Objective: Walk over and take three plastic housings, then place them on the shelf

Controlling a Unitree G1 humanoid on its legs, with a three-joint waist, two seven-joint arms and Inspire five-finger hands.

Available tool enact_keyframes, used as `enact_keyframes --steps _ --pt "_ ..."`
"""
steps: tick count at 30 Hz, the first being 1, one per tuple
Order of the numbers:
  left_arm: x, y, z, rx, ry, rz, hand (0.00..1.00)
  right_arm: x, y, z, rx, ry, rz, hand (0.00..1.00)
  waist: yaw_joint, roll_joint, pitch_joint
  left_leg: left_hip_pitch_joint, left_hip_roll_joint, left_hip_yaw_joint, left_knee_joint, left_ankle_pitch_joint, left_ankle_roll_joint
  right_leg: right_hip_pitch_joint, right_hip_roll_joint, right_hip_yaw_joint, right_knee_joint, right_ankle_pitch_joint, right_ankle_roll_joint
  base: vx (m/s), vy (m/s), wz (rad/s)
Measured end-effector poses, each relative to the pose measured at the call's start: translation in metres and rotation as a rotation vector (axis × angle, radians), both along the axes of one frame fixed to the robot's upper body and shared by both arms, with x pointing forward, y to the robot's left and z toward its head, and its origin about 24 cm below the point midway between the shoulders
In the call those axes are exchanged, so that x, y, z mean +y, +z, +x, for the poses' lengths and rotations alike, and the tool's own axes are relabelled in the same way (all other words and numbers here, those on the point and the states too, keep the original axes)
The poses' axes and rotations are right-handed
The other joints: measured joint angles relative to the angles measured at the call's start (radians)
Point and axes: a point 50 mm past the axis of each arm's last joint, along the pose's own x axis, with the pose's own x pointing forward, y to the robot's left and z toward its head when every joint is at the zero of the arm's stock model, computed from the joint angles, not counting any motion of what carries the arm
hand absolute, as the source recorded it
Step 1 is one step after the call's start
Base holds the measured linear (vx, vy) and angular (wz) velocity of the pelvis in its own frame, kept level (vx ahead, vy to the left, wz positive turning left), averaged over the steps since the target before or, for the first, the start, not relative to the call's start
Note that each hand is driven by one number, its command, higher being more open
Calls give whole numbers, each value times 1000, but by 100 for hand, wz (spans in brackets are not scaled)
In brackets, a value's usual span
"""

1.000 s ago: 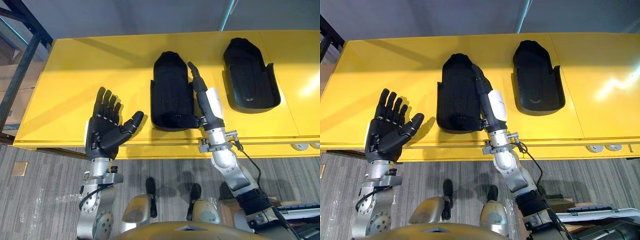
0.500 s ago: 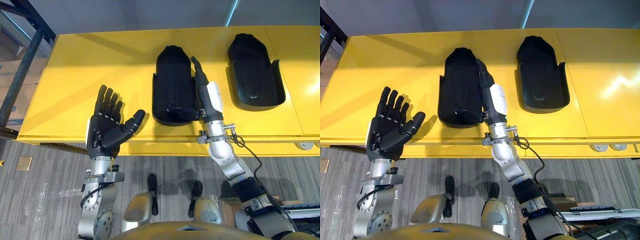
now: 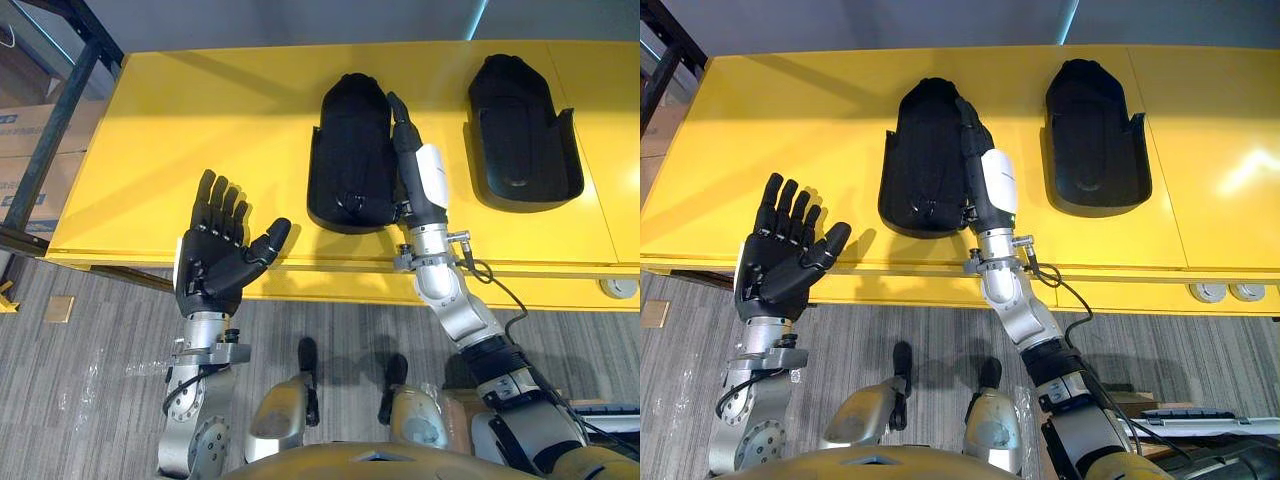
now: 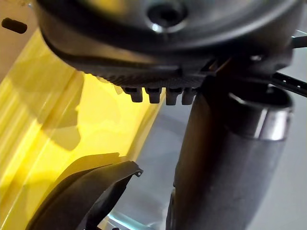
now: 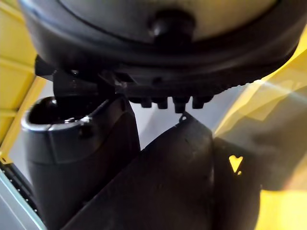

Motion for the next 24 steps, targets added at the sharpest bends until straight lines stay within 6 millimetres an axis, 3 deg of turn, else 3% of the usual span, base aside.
enact_keyframes --steps 14,18,20,24 --pt "-5 2 3 -15 -28 -4 100 -5 13 8 -54 -40 13 100 2 18 10 2 0 -7 -21 24 -1 -8 -1 -8 9 1 2 -6 -1 1" --pt "-6 2 2 -12 -30 -6 100 -6 38 -16 -174 4 54 100 1 23 12 2 2 -5 -21 22 -3 -7 1 -6 4 2 3 29 -9 -1" --pt "-6 2 2 -10 -26 -6 100 -6 61 -43 -281 81 50 100 -1 22 12 5 4 4 -19 21 -4 -7 4 4 1 2 3 48 -16 -10" --pt "-4 1 1 -5 -19 -4 100 -10 79 -78 -353 209 70 100 -11 13 12 25 10 22 -16 4 -6 13 10 15 -13 4 5 38 -12 -15"
